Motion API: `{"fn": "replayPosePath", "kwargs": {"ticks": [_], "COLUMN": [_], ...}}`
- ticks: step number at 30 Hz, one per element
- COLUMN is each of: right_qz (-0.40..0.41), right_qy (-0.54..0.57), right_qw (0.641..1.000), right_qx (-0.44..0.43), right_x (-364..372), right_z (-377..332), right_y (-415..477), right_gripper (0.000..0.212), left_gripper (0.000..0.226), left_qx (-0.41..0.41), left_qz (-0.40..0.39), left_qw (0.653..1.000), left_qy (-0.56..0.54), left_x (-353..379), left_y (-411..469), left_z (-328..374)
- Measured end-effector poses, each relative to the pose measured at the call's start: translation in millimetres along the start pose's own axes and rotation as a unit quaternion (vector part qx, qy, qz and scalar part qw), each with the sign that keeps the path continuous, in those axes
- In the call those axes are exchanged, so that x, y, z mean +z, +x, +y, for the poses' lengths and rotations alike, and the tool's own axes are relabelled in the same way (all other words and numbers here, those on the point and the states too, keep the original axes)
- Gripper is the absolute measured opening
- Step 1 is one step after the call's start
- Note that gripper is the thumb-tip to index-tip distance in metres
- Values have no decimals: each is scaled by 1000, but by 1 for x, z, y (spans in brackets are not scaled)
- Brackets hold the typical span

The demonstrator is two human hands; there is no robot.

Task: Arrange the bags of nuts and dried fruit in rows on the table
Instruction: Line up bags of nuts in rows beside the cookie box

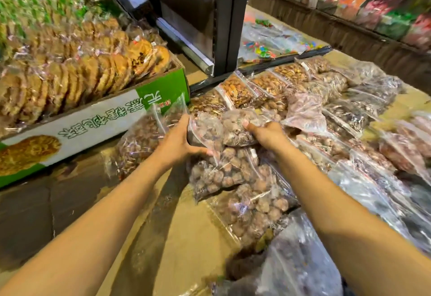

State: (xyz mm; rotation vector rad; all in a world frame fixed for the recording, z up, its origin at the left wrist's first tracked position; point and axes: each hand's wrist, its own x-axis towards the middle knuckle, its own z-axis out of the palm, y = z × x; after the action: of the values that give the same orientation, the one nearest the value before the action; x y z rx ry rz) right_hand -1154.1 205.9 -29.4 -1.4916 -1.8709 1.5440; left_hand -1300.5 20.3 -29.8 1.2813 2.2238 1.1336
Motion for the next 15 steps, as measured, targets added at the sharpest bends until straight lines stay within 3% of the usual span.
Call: {"fn": "replayPosePath", "kwargs": {"ticks": [3,5,7,11,15], "right_qz": [75,116,137,170,184], "right_qy": [62,95,122,121,142], "right_qw": [995,988,982,975,966], "right_qx": [-13,-47,-54,-72,-114], "right_x": [1,-1,2,9,27], "right_z": [1,-1,-6,-12,-14], "right_y": [-22,-55,-94,-181,-264], "right_gripper": [60,35,26,48,21], "left_gripper": [63,58,61,66,59], "left_qx": [45,61,72,126,91], "left_qz": [43,52,43,33,39], "left_qw": [997,995,995,990,989], "left_qy": [-49,-61,-58,-52,-113], "left_x": [-1,-4,-13,-41,-72], "left_y": [-8,-16,-28,-57,-88], "left_z": [-11,-18,-21,-11,6]}}
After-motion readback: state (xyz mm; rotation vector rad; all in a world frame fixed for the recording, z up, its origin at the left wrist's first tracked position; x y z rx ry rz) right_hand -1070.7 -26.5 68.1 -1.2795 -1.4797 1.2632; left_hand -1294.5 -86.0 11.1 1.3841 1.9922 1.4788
